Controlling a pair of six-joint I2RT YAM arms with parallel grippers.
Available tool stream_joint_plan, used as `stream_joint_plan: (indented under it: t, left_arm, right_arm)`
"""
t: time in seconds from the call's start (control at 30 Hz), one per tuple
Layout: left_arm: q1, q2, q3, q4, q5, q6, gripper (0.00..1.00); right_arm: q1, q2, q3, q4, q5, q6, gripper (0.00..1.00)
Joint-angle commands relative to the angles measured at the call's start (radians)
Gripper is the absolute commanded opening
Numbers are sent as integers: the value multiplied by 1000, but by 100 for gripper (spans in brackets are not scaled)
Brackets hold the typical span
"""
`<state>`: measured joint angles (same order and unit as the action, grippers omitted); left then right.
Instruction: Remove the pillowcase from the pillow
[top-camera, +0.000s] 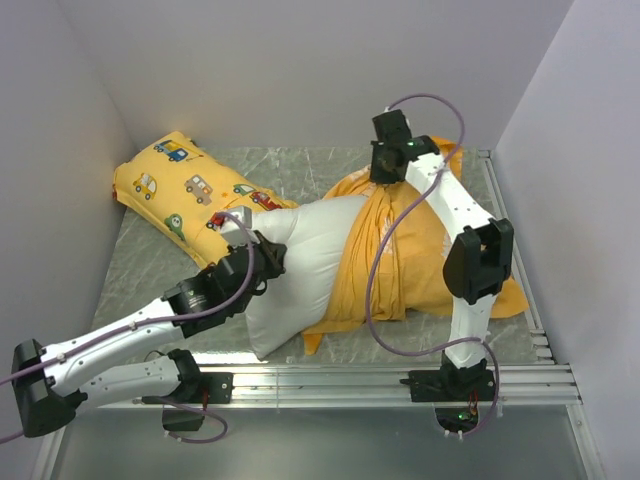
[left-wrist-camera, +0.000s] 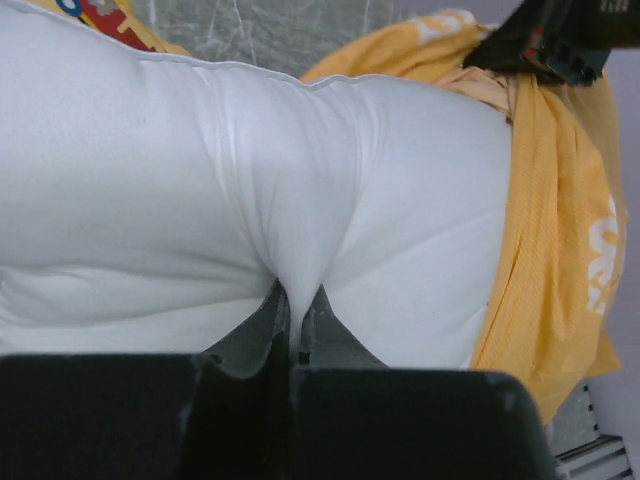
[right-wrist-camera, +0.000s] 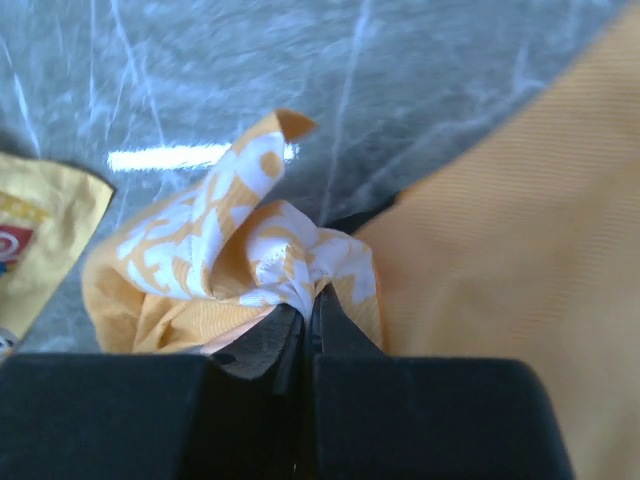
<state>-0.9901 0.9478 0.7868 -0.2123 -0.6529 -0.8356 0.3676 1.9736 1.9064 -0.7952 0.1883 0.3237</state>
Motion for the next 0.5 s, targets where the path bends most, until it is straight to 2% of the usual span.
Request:
stream_joint_plan:
  t: [0.0,0.1,0.17,0.2,0.27,0.3,0.33,0.4,0.47]
  left_arm:
    - [-12,-90,23,-177,-157,-82,1]
    - [-7,-23,60,-161,-217,-79,1]
    - [10,49,109,-174,-240,-73,0]
    - [52,125,171,-183,-226,-68,1]
    - [105,208,227,-179,-180,-47,0]
    - [148,221,262,-156,-154,-31,0]
    - [166,232,273,-129,-93,-11,0]
    - [203,258,314,-78,-64,33,1]
    - [235,288,360,-90,-42,55,0]
  right_arm:
    - [-105,-84,16,135,107,57,0]
    - [-76,-91,34,155,27,43,0]
    - [-6,-99,60,160,39,8,6]
    - [20,-98,75,140,48,-4,22]
    - [66,-120,91,137,33,-37,43]
    - [79,-136,82,145,40,-46,61]
    - [88,-180,51,152,48,-55,67]
    - [106,-232,17,169,65,-77,77]
    - [119,-315,-29,168,76,-80,80]
